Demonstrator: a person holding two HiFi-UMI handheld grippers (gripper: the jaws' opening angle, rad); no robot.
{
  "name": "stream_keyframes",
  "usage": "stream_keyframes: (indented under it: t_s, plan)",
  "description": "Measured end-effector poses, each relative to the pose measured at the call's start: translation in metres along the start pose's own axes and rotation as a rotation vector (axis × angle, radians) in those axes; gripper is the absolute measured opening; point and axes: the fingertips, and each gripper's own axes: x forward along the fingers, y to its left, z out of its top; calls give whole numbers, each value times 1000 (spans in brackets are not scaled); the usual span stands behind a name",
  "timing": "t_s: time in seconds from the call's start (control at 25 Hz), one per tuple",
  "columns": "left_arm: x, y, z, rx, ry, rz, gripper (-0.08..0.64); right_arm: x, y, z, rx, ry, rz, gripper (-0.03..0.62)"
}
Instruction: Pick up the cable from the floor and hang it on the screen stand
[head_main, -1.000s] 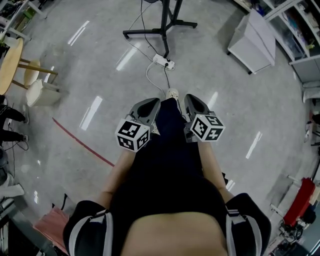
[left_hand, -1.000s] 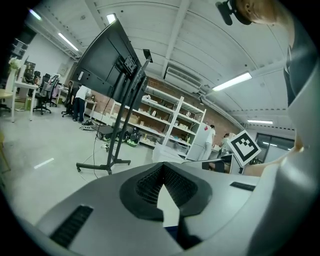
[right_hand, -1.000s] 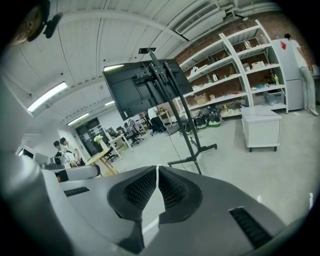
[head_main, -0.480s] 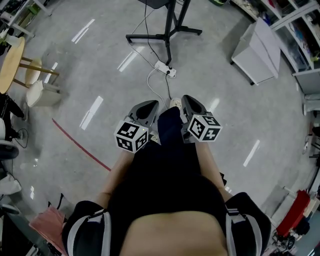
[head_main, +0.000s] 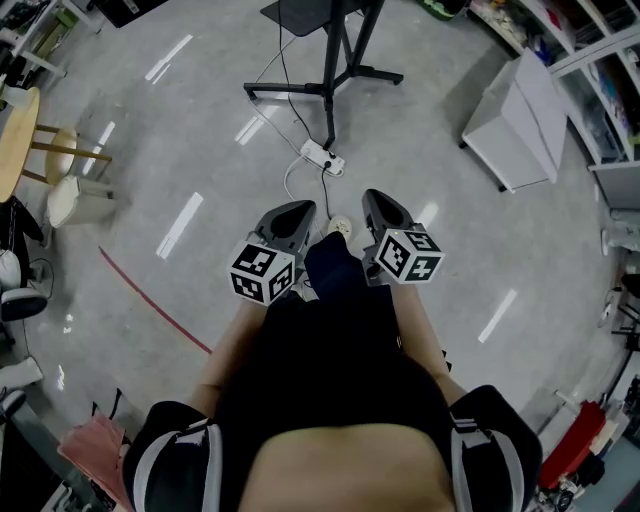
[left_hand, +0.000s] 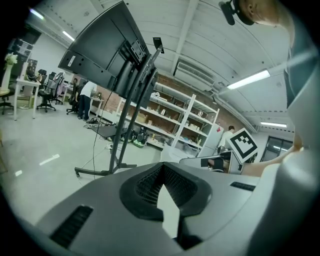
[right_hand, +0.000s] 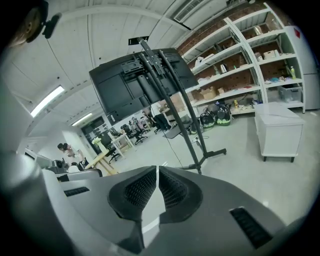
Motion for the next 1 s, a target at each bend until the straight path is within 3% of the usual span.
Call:
stream_keyframes:
  t_s: [0.52,0.84,1.0]
  plan:
    - [120,22,32,-23,53,11,6,40,-104,59,46,20,-17,26]
    - [165,43,42,-61,70,89,6,68,-151,70,85,77,12,26]
    - [181,60,45,-70,81,127,6,92,-161,73,55,124,48,26]
